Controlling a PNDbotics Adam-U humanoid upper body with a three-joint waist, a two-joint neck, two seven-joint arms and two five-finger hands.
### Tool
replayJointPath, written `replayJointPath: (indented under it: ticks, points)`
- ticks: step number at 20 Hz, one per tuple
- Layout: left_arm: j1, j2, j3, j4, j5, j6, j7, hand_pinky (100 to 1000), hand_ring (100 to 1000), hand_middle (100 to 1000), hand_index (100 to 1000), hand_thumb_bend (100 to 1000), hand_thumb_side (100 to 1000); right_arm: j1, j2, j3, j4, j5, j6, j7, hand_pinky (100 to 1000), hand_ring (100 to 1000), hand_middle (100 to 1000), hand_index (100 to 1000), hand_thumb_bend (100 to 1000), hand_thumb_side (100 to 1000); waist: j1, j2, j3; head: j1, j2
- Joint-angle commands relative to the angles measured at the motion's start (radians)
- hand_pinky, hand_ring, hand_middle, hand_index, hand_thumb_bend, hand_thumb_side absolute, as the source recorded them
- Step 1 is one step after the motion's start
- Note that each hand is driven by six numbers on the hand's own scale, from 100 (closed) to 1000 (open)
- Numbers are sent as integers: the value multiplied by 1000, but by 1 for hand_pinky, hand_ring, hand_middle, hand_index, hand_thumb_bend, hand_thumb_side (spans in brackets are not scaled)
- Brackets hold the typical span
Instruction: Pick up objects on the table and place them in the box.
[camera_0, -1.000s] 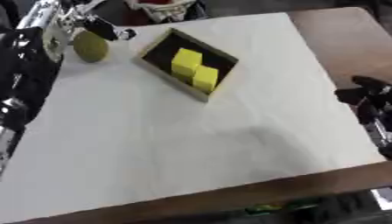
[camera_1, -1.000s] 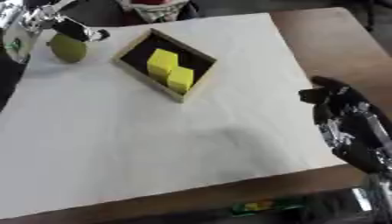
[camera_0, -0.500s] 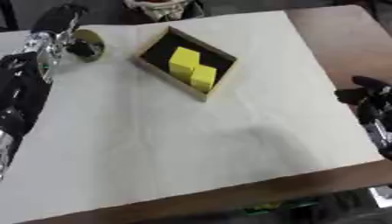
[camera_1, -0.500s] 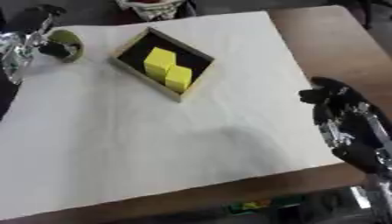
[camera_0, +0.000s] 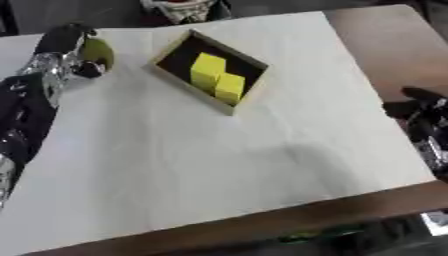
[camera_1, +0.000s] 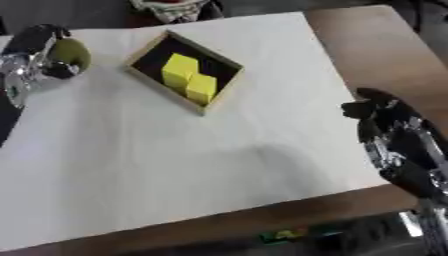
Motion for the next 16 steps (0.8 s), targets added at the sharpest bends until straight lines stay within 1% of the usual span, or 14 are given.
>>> replayJointPath:
  ticks: [1, 3, 6, 8, 12, 16]
  points:
    - [-19, 23, 7, -35, 20, -16, 31, 624, 511, 496, 704, 100, 156, -6, -12, -9, -8, 0, -4, -1, 853, 816, 636, 881, 100, 470, -3, -16, 1, -3, -3]
    - [-25, 27, 3, -64, 43, -31, 56, 593, 484, 462, 677, 100, 154, -5, -13, -10, -7, 1, -4, -2, 853, 816, 636, 881, 100, 470, -3, -17, 3, -5, -2]
    - [-37, 32, -7, -118, 81, -55, 86, 575, 471, 445, 666, 100, 160, -4, -13, -10, -6, 2, -5, -1, 853, 816, 636, 881, 100, 470, -3, -19, 5, -6, -1]
    - [-47, 29, -21, -163, 122, -81, 87, 567, 467, 439, 664, 100, 165, -4, -14, -10, -6, 2, -5, -1, 853, 816, 636, 881, 100, 470, -3, -20, 6, -6, -2]
    - [-57, 10, -67, -251, 205, -138, 45, 573, 478, 453, 678, 100, 173, -5, -13, -8, -5, 1, -5, 2, 853, 816, 636, 881, 100, 470, -4, -21, 3, -3, -1]
    - [-63, -27, -118, -305, 241, -192, -26, 584, 491, 468, 691, 100, 181, -6, -12, -6, -4, -1, -5, 4, 853, 816, 636, 881, 100, 470, -5, -21, -3, 0, 1]
